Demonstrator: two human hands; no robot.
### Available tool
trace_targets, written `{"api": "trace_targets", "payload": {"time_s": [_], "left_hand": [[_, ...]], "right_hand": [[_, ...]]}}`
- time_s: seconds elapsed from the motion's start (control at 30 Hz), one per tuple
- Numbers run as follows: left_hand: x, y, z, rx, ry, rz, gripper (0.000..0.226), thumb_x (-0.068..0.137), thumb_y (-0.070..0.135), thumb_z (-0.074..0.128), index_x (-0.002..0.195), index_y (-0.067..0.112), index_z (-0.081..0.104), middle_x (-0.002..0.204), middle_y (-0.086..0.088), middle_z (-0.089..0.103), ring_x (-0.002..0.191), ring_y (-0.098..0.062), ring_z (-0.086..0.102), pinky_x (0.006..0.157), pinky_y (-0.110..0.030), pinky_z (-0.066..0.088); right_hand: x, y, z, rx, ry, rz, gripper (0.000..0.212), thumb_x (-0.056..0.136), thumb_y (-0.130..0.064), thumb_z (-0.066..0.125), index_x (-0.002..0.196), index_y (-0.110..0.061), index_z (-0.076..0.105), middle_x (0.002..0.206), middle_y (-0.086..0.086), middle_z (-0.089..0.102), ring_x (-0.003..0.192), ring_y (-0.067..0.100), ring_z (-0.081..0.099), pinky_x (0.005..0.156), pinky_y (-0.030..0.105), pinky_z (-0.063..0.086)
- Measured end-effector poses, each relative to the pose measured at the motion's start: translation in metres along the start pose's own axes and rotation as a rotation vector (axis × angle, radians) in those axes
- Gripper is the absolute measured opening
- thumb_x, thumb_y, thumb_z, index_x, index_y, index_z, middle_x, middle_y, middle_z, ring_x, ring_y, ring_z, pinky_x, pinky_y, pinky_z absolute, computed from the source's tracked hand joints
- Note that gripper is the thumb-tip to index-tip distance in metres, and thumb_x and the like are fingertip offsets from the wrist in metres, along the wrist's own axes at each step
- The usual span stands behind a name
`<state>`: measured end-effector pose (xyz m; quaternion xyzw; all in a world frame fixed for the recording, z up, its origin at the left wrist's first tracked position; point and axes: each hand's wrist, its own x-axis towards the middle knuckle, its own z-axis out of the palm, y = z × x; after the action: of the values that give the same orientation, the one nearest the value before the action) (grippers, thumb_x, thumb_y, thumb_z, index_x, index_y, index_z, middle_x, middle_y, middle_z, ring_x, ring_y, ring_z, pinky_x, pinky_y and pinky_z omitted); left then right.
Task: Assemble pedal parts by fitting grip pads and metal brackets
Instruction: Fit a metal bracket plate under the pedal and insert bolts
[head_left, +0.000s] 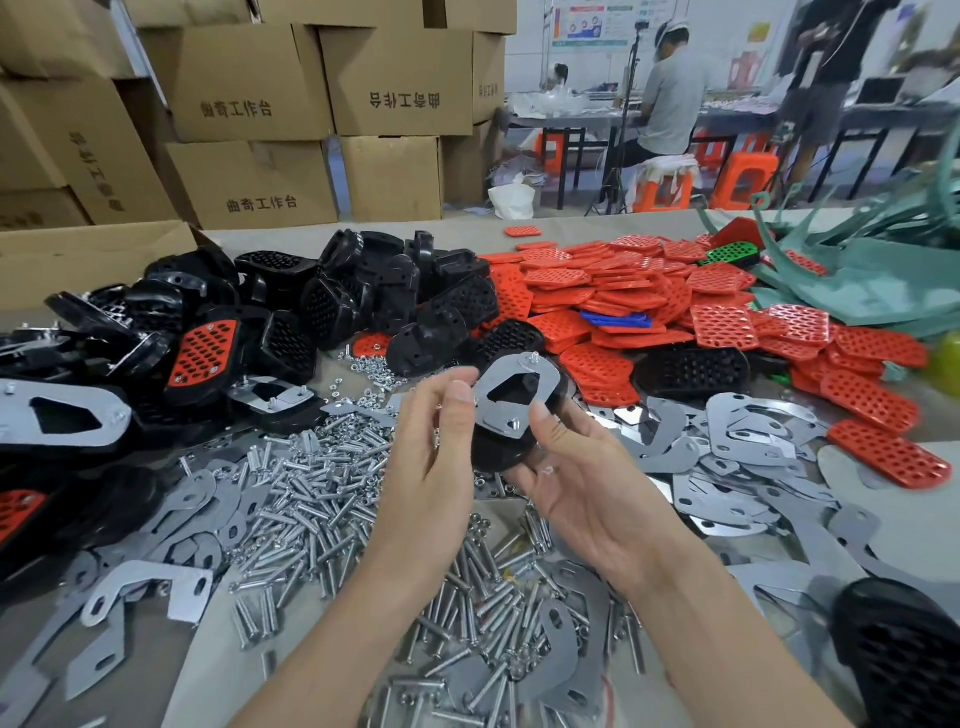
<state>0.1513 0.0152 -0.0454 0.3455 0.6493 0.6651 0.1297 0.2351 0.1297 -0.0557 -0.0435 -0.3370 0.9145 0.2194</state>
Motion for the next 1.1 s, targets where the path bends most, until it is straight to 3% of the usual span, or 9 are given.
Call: {"api": "trace_targets", "payload": {"time_s": [0.1, 0.2, 0.37, 0.53, 0.67, 0.77, 0.9, 1.0, 1.1], "left_hand": [[-0.0012, 0.0012, 0.0011, -0.026, 0.003, -0.015, 0.030, 0.102, 0.054, 0.036, 0.110, 0.037, 0.059, 0.107, 0.016, 0.070, 0.101, 0.002, 0.065, 0.077, -0.006, 0.045], [0.0009, 0.0006, 0.0003, 0.021, 0.013, 0.012, 0.036, 0.105, 0.056, 0.033, 0.105, 0.038, 0.065, 0.111, 0.010, 0.067, 0.106, -0.001, 0.063, 0.082, -0.012, 0.045], [-0.0013, -0.0003, 0.0005, -0.018, 0.007, -0.012, 0.033, 0.100, 0.057, 0.036, 0.115, 0.036, 0.057, 0.112, 0.012, 0.066, 0.105, 0.002, 0.063, 0.080, -0.006, 0.045], [0.0025, 0.0000, -0.0005, 0.028, 0.013, -0.020, 0.036, 0.101, 0.053, 0.034, 0.100, 0.034, 0.065, 0.113, 0.003, 0.063, 0.100, 0.003, 0.061, 0.077, -0.004, 0.042], [0.0004, 0.0003, 0.0000, 0.009, 0.005, -0.021, 0.034, 0.101, 0.056, 0.034, 0.114, 0.038, 0.059, 0.116, 0.013, 0.064, 0.105, 0.008, 0.061, 0.078, -0.002, 0.042], [-0.0007, 0.0000, 0.0004, 0.013, 0.007, -0.035, 0.034, 0.099, 0.060, 0.033, 0.107, 0.037, 0.057, 0.104, 0.013, 0.066, 0.094, 0.005, 0.062, 0.074, -0.010, 0.046], [0.0034, 0.0000, -0.0018, 0.021, 0.008, -0.043, 0.040, 0.097, 0.061, 0.031, 0.097, 0.041, 0.065, 0.113, 0.006, 0.065, 0.102, -0.001, 0.063, 0.086, -0.024, 0.046], [0.0029, 0.0002, -0.0016, -0.012, 0.002, -0.037, 0.038, 0.099, 0.060, 0.032, 0.109, 0.040, 0.063, 0.111, 0.017, 0.068, 0.104, 0.006, 0.063, 0.085, -0.015, 0.048], [0.0033, -0.0004, -0.0005, -0.031, 0.008, -0.044, 0.040, 0.097, 0.059, 0.034, 0.107, 0.029, 0.058, 0.097, 0.018, 0.069, 0.089, 0.005, 0.065, 0.071, -0.006, 0.046]], "right_hand": [[-0.0002, -0.0019, -0.0005, -0.013, 0.001, -0.004, 0.047, 0.095, -0.011, 0.065, 0.140, -0.002, 0.056, 0.137, 0.020, 0.066, 0.124, 0.031, 0.067, 0.092, 0.036, 0.060], [-0.0009, -0.0021, -0.0005, -0.025, 0.011, 0.006, 0.049, 0.094, -0.011, 0.068, 0.140, -0.002, 0.057, 0.137, 0.021, 0.066, 0.125, 0.032, 0.067, 0.092, 0.035, 0.060], [-0.0002, -0.0009, 0.0006, -0.007, 0.008, 0.013, 0.048, 0.095, -0.011, 0.066, 0.141, -0.002, 0.056, 0.136, 0.020, 0.067, 0.124, 0.031, 0.067, 0.090, 0.034, 0.060], [-0.0018, -0.0013, 0.0009, -0.049, 0.020, 0.023, 0.050, 0.093, -0.011, 0.068, 0.141, -0.003, 0.056, 0.137, 0.021, 0.066, 0.125, 0.031, 0.066, 0.095, 0.037, 0.059], [-0.0026, -0.0016, 0.0041, -0.019, 0.025, 0.033, 0.051, 0.095, -0.009, 0.065, 0.144, -0.002, 0.053, 0.137, 0.020, 0.066, 0.125, 0.031, 0.066, 0.093, 0.036, 0.060], [-0.0028, -0.0033, 0.0053, -0.021, 0.038, 0.034, 0.052, 0.094, -0.009, 0.064, 0.144, -0.001, 0.052, 0.137, 0.020, 0.066, 0.126, 0.032, 0.066, 0.093, 0.037, 0.060], [-0.0039, -0.0032, 0.0060, -0.046, 0.056, 0.042, 0.050, 0.095, -0.009, 0.063, 0.143, 0.000, 0.052, 0.135, 0.021, 0.067, 0.124, 0.032, 0.067, 0.089, 0.035, 0.061], [-0.0041, -0.0034, 0.0080, -0.030, 0.051, 0.036, 0.048, 0.096, -0.009, 0.061, 0.143, 0.000, 0.054, 0.136, 0.020, 0.067, 0.124, 0.031, 0.067, 0.089, 0.034, 0.061], [-0.0044, -0.0044, 0.0082, -0.021, 0.052, 0.034, 0.046, 0.097, -0.008, 0.060, 0.141, 0.000, 0.054, 0.134, 0.020, 0.068, 0.123, 0.031, 0.068, 0.088, 0.035, 0.062]]}}
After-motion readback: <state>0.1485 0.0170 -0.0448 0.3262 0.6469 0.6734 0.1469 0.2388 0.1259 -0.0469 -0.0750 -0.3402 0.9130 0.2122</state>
